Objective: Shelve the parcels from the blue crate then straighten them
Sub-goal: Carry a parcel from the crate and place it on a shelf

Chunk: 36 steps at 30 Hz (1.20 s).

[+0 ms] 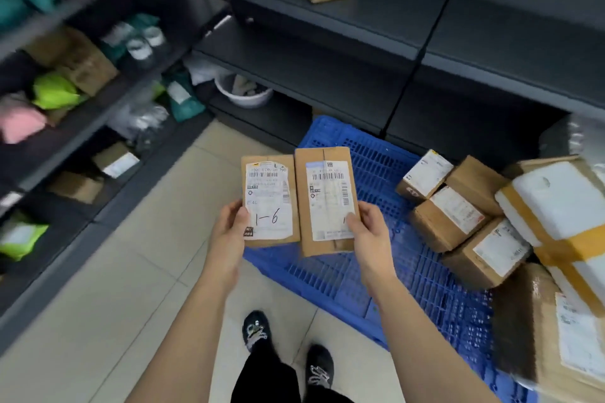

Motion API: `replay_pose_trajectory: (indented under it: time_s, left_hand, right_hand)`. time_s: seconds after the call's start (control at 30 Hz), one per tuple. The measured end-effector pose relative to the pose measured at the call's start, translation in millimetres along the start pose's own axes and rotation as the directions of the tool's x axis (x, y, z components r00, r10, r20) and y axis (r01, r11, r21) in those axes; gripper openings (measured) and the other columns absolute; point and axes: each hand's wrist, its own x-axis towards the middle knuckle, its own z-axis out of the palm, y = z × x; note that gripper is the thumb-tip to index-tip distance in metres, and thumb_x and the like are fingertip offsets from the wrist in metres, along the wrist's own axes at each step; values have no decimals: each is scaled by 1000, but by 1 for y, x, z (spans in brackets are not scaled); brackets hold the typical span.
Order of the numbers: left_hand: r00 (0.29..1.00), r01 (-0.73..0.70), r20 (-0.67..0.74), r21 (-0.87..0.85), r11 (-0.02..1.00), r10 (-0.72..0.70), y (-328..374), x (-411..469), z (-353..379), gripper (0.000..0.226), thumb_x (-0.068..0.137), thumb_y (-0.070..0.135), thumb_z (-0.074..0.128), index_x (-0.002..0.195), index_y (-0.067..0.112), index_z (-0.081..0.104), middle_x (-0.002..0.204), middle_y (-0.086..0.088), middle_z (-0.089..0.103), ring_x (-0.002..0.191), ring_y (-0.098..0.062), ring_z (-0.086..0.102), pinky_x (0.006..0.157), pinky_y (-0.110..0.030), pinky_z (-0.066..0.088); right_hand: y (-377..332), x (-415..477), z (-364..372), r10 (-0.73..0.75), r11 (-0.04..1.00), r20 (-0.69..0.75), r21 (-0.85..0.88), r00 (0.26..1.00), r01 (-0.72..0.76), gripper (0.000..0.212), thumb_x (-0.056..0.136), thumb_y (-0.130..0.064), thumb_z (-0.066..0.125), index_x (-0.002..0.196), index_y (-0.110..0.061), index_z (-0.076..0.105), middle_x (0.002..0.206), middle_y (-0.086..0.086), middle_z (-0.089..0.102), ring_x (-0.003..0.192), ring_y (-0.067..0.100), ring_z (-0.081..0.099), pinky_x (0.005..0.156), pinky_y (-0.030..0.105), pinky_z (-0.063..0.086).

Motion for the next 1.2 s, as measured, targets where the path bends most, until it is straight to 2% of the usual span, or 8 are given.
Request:
replay_pose_trajectory:
  time_s: [0.23, 0.43, 0.53, 0.63, 0.7, 0.83, 1.07, 1.2]
  left_hand:
    - [971, -141, -219, -185, 973, 99, 51, -30, -107, 29, 100, 20, 48, 128, 24, 56, 120, 7, 65, 111, -12, 61, 101, -37, 45]
    - [902, -280, -371, -120, 952, 219, 86, -43, -235, 35, 101, 24, 47, 103, 56, 60, 112, 20, 67, 109, -7, 62, 101, -41, 46]
    - [849, -330, -460, -78, 941, 259, 103, -46, -304, 37, 100, 31, 48, 101, 67, 55, 118, 19, 63, 110, -5, 60, 101, -39, 46]
    - [776, -383, -549, -17, 924, 311, 117, -49, -373, 32, 100, 34, 46, 127, 50, 48, 120, 21, 59, 107, 1, 57, 91, -30, 49]
    - [726, -383, -607, 34, 923, 323, 127, -52, -418, 34, 100, 36, 45, 132, 46, 41, 114, 22, 57, 102, 1, 56, 83, -29, 50]
    - [664, -414, -650, 92, 905, 370, 153, -63, -497, 38, 97, 39, 50, 133, 46, 39, 118, 18, 57, 108, -6, 56, 97, -43, 49]
    - [583, -465, -575, 343, 816, 574, 212, -79, -606, 78, 66, 43, 84, 118, 71, 33, 124, 35, 54, 117, 9, 50, 93, -25, 43]
    - [436, -432, -638, 471, 769, 635, 246, -65, -663, 87, 70, 25, 84, 109, 77, 26, 111, 47, 49, 111, 13, 47, 92, -21, 39]
  right_hand:
    - [-74, -27, 112, -176, 984, 238, 24, 955, 175, 19, 98, -16, 54, 113, -22, 63, 109, -6, 69, 101, 13, 65, 84, 32, 54]
    - [-112, -74, 246, -249, 966, 431, 51, 867, 252, 20, 95, -20, 58, 112, -29, 65, 102, -11, 72, 98, 13, 68, 84, 41, 55]
    - [-125, -104, 317, -295, 954, 488, 108, 822, 278, 18, 95, -20, 59, 105, -33, 66, 102, -14, 72, 98, 8, 67, 86, 32, 54]
    - [-136, -138, 384, -323, 946, 565, 173, 759, 274, 22, 95, -18, 59, 115, -26, 66, 108, -12, 71, 98, 2, 66, 85, 22, 50]
    - [-144, -160, 424, -352, 935, 631, 207, 691, 287, 26, 94, -17, 59, 117, -28, 66, 110, -14, 70, 103, 2, 64, 88, 23, 48]
    - [-169, -200, 496, -417, 903, 747, 277, 517, 329, 39, 93, -13, 58, 120, -40, 59, 106, -29, 67, 101, -10, 60, 77, 8, 46]
    - [-219, -242, 614, -511, 773, 839, 353, 186, 527, 90, 73, -47, 79, 145, -53, 25, 140, -29, 45, 131, -3, 41, 103, 30, 43]
    - [-252, -255, 687, -589, 597, 804, 502, -83, 627, 95, 62, -41, 85, 139, -48, 31, 133, -30, 48, 126, -5, 46, 95, 15, 46]
